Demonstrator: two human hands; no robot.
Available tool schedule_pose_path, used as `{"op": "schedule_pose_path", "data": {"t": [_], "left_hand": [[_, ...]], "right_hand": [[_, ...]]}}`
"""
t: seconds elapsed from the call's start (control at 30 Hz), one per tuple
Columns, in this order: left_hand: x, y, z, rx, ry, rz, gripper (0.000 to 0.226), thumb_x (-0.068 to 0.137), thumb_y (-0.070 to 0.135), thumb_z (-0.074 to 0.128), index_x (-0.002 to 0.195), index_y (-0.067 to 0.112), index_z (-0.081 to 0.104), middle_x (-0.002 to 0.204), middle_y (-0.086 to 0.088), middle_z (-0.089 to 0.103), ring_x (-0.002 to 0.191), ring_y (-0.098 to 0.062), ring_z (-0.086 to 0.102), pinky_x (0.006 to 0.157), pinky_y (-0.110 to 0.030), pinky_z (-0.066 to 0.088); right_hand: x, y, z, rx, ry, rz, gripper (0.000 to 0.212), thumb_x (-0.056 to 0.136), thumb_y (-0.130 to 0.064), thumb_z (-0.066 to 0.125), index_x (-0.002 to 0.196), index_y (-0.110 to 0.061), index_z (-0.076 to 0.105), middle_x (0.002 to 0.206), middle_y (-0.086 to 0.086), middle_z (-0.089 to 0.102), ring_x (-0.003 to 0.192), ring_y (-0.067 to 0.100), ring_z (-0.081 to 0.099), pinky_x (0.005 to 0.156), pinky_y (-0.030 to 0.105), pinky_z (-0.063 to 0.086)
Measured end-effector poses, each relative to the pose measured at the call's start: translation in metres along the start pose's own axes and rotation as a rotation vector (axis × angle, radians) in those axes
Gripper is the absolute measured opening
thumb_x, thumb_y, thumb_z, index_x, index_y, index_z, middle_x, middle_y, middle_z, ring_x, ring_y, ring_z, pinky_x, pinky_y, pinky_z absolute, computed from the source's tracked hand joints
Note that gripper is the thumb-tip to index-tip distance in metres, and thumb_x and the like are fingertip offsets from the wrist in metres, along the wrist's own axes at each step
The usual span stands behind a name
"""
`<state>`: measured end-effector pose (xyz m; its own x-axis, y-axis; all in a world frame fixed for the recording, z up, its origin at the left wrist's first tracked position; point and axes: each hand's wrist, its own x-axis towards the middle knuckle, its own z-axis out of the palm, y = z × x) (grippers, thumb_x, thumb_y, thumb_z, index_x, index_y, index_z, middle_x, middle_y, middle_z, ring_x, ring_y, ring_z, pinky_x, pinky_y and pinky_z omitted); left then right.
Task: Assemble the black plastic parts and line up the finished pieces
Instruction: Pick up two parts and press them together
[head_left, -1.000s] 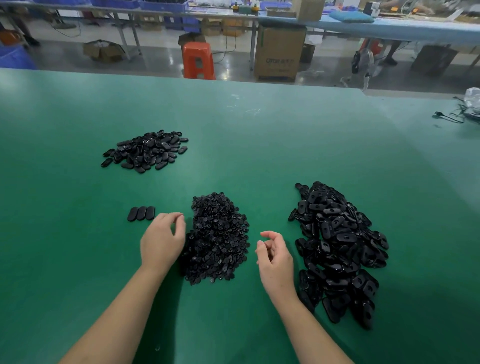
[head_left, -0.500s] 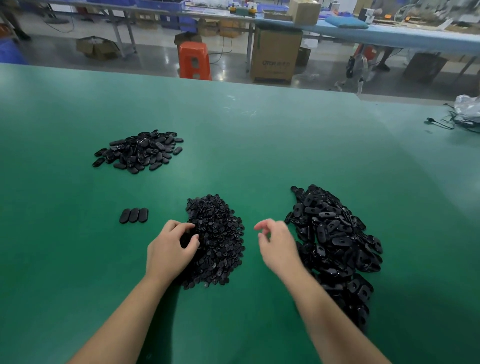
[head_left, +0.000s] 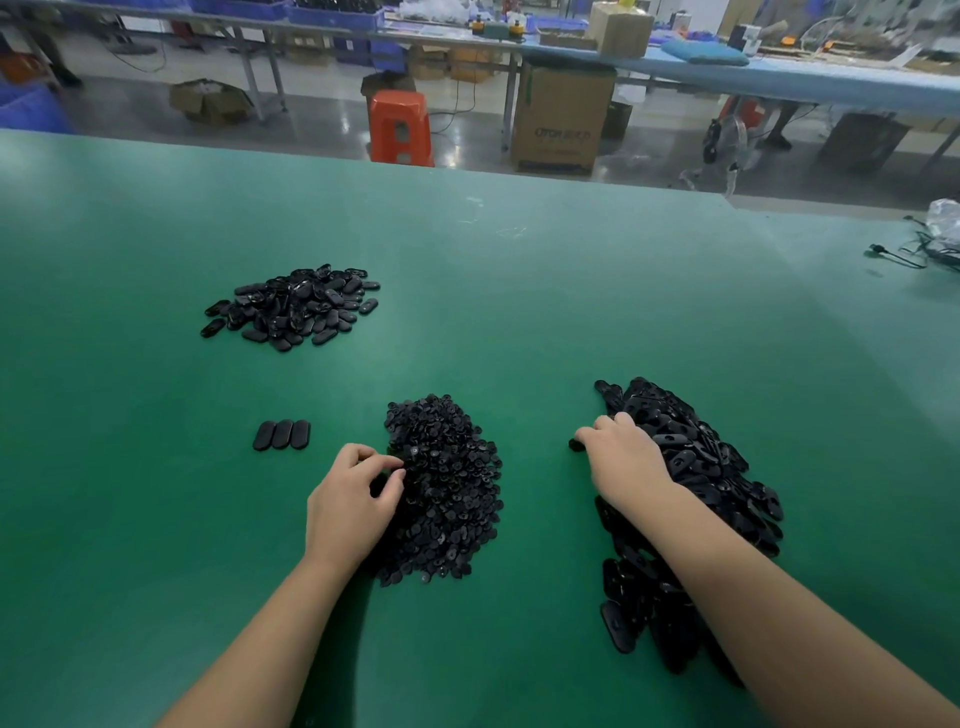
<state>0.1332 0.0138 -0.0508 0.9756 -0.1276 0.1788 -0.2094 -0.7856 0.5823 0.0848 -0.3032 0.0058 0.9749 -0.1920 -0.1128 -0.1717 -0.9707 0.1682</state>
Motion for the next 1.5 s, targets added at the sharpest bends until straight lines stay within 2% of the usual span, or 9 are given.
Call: {"op": "schedule_pose_path", "data": {"t": [0.2, 0.37, 0.6, 0.73, 0.83, 0.97, 1.3, 1.4, 1.5], "left_hand": [[0.000, 0.000, 0.000, -0.030, 0.013, 0.017, 0.003, 0.089, 0.033, 0.074, 0.088, 0.035, 0.076, 0.089, 0.019, 0.055, 0.061, 0.001, 0.054, 0.051, -0.019, 0.035], [0.000, 0.000, 0.000, -0.040, 0.022, 0.017, 0.003, 0.090, 0.034, 0.072, 0.089, 0.036, 0.074, 0.090, 0.020, 0.056, 0.061, 0.002, 0.054, 0.051, -0.019, 0.034], [0.000, -0.002, 0.000, -0.022, -0.002, 0.038, 0.007, 0.089, 0.041, 0.072, 0.093, 0.039, 0.077, 0.085, 0.019, 0.053, 0.064, 0.001, 0.054, 0.053, -0.022, 0.040], [0.000, -0.002, -0.001, -0.035, 0.005, 0.039, 0.004, 0.089, 0.036, 0.073, 0.091, 0.036, 0.077, 0.084, 0.019, 0.053, 0.061, -0.001, 0.054, 0.050, -0.021, 0.037], [0.001, 0.000, -0.001, -0.061, 0.017, 0.027, 0.004, 0.091, 0.035, 0.072, 0.090, 0.035, 0.076, 0.084, 0.018, 0.055, 0.063, -0.002, 0.055, 0.052, -0.022, 0.038], [0.001, 0.000, -0.001, -0.118, 0.043, 0.009, 0.006, 0.093, 0.029, 0.069, 0.089, 0.031, 0.073, 0.083, 0.018, 0.060, 0.069, 0.000, 0.056, 0.058, -0.026, 0.044], [-0.002, 0.000, -0.002, -0.227, 0.072, -0.036, 0.012, 0.093, 0.023, 0.068, 0.084, 0.031, 0.069, 0.056, 0.014, 0.060, 0.043, -0.009, 0.046, 0.046, -0.029, 0.040], [-0.005, 0.003, -0.003, -0.202, 0.072, -0.010, 0.011, 0.092, 0.019, 0.070, 0.086, 0.028, 0.071, 0.056, 0.015, 0.059, 0.044, -0.009, 0.047, 0.046, -0.028, 0.040], [-0.007, 0.005, -0.006, -0.205, 0.083, 0.023, 0.010, 0.090, 0.014, 0.072, 0.086, 0.024, 0.072, 0.062, 0.019, 0.060, 0.055, -0.006, 0.054, 0.048, -0.014, 0.037]], "right_hand": [[-0.001, -0.001, 0.007, 0.016, 0.073, -0.035, 0.026, 0.096, -0.004, 0.050, 0.118, -0.015, 0.057, 0.114, 0.004, 0.060, 0.107, 0.024, 0.048, 0.082, 0.028, 0.039], [0.002, -0.004, 0.011, -0.023, 0.093, -0.067, 0.026, 0.099, -0.013, 0.054, 0.123, -0.018, 0.060, 0.124, 0.002, 0.056, 0.113, 0.024, 0.046, 0.091, 0.030, 0.043], [0.003, -0.004, 0.011, -0.017, 0.134, -0.150, 0.027, 0.105, -0.026, 0.044, 0.118, -0.020, 0.067, 0.110, -0.002, 0.067, 0.107, 0.020, 0.051, 0.090, 0.026, 0.044], [-0.001, -0.016, -0.004, 0.451, 0.256, -0.009, 0.021, 0.100, -0.024, 0.057, 0.113, -0.017, 0.073, 0.104, 0.001, 0.066, 0.099, 0.019, 0.058, 0.081, 0.029, 0.048], [-0.008, -0.035, -0.015, 1.010, 0.233, 0.204, 0.017, 0.097, -0.020, 0.066, 0.108, -0.009, 0.072, 0.087, -0.004, 0.067, 0.074, 0.010, 0.063, 0.065, 0.016, 0.048], [-0.037, -0.071, -0.005, 1.528, 0.100, 0.366, 0.035, 0.098, -0.009, 0.063, 0.132, -0.014, 0.056, 0.096, 0.006, 0.069, 0.070, 0.008, 0.067, 0.063, 0.019, 0.056], [-0.068, -0.108, 0.034, 1.568, 0.286, 0.377, 0.023, 0.106, -0.008, 0.049, 0.124, -0.014, 0.062, 0.078, -0.005, 0.075, 0.072, 0.014, 0.073, 0.075, 0.029, 0.061], [-0.067, -0.110, 0.036, 1.559, 0.327, 0.348, 0.028, 0.106, -0.009, 0.049, 0.127, -0.025, 0.059, 0.079, -0.008, 0.073, 0.071, 0.014, 0.072, 0.075, 0.027, 0.061], [-0.067, -0.111, 0.040, 1.564, 0.346, 0.331, 0.036, 0.105, -0.010, 0.051, 0.132, -0.035, 0.057, 0.075, -0.009, 0.073, 0.069, 0.010, 0.071, 0.074, 0.018, 0.056]]}}
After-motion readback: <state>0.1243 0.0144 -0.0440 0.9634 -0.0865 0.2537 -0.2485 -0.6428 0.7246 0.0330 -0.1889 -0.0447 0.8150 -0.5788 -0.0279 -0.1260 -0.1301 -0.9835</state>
